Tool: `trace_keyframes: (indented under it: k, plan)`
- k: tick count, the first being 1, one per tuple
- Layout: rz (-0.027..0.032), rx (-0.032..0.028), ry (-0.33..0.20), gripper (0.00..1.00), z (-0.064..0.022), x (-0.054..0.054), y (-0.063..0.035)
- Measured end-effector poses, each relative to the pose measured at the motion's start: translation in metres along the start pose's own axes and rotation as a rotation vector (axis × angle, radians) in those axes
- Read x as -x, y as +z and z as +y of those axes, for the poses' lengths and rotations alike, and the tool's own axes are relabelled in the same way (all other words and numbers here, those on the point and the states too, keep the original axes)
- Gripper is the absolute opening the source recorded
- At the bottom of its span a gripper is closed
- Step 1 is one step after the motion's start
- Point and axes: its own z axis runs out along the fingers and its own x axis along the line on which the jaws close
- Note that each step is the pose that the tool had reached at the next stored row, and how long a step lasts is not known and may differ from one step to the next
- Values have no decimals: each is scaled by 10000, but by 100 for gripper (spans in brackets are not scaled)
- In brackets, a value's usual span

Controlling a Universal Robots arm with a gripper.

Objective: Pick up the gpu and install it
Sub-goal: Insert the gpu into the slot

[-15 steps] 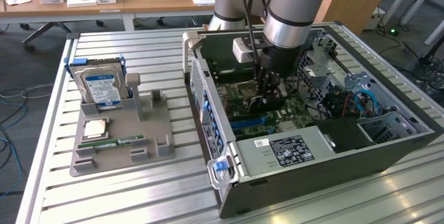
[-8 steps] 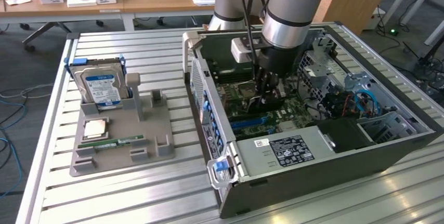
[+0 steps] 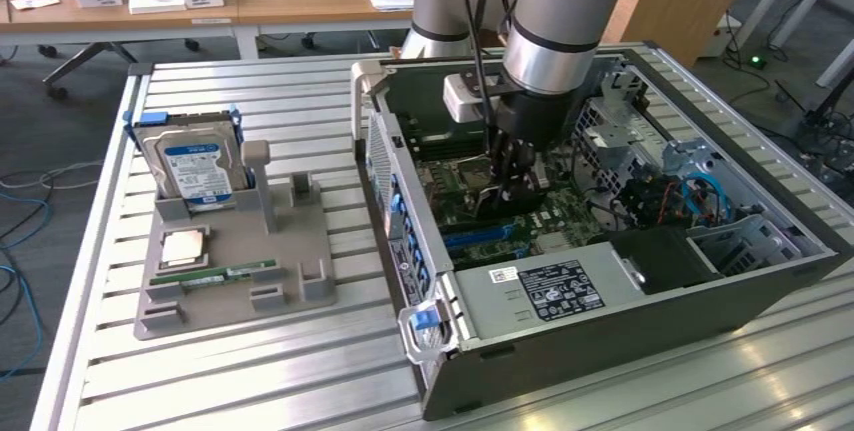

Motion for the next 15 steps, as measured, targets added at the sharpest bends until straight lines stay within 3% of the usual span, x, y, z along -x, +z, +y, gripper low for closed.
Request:
trace_keyframes:
  k: [15]
  plan:
    - [0, 0, -1, 26, 28, -2, 69]
